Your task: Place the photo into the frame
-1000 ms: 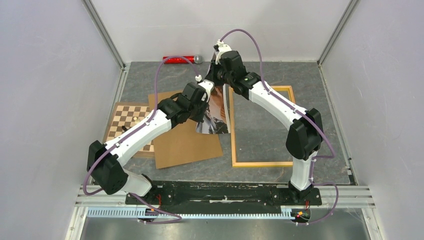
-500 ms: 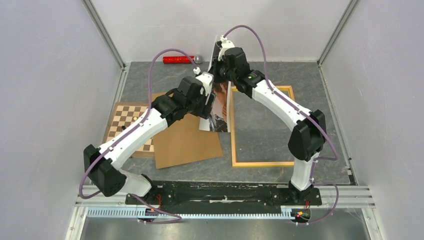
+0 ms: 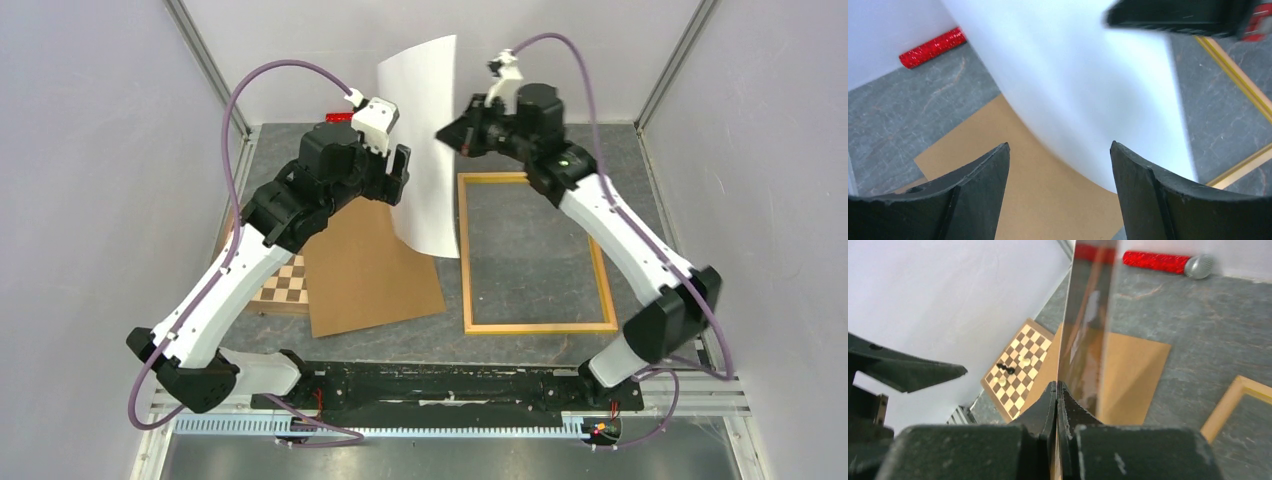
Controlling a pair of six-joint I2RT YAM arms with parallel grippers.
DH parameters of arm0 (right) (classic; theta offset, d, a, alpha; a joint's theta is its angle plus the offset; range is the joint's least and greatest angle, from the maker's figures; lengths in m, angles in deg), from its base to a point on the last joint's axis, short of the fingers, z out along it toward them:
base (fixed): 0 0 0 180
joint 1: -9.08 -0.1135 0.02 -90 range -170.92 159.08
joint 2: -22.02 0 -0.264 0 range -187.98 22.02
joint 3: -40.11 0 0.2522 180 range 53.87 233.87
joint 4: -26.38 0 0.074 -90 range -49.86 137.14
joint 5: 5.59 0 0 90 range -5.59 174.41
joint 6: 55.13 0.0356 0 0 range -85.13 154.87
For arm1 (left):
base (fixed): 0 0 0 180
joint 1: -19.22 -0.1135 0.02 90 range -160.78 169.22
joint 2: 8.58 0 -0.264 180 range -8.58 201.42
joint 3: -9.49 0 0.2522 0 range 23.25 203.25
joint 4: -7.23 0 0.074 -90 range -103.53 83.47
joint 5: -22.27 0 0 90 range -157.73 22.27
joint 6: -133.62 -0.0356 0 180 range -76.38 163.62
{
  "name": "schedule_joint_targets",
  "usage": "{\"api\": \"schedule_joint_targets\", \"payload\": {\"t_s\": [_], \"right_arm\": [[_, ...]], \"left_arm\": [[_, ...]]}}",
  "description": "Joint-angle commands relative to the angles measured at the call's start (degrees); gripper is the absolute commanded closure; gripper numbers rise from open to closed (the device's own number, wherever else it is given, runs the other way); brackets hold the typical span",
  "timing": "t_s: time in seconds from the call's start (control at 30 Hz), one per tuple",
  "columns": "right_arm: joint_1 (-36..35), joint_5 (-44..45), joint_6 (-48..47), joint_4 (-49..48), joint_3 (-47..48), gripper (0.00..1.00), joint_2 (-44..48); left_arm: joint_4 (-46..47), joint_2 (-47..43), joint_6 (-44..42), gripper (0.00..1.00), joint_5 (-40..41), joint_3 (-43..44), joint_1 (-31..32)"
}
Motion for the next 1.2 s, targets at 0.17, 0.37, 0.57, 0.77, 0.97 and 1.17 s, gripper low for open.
{"api": "schedule_joint_targets", "payload": {"t_s": [0.17,0.37,0.57,0.77,0.97,1.17], "right_arm": [[17.39,-9.71,3.54,-5.59,-22.61,1.00,18.73],[29.25,-15.98,-8.62,4.11,-33.86,1.00,21.26],[41.22,-20.71,-19.65,10.01,-42.36,1.00,19.39],[48.02,-20.22,-29.64,14.03,-45.34,1.00,14.11],[49.20,-17.16,-34.92,14.81,-44.11,1.00,8.20],[49.22,-15.08,-40.27,17.71,-35.00,0.99,0.19]], "left_arm": [[0.61,2.19,-2.16,0.20,-0.78,3.95,-0.79],[0.95,3.90,0.36,0.20,-2.24,2.02,-0.84],[1.27,4.85,1.00,0.20,-3.31,1.58,-0.86],[1.27,4.71,1.07,0.20,-4.17,0.60,-0.88],[1.28,4.34,0.84,0.20,-5.60,-0.69,-0.88],[1.33,4.16,0.40,0.20,-7.25,-1.76,-0.88]]}}
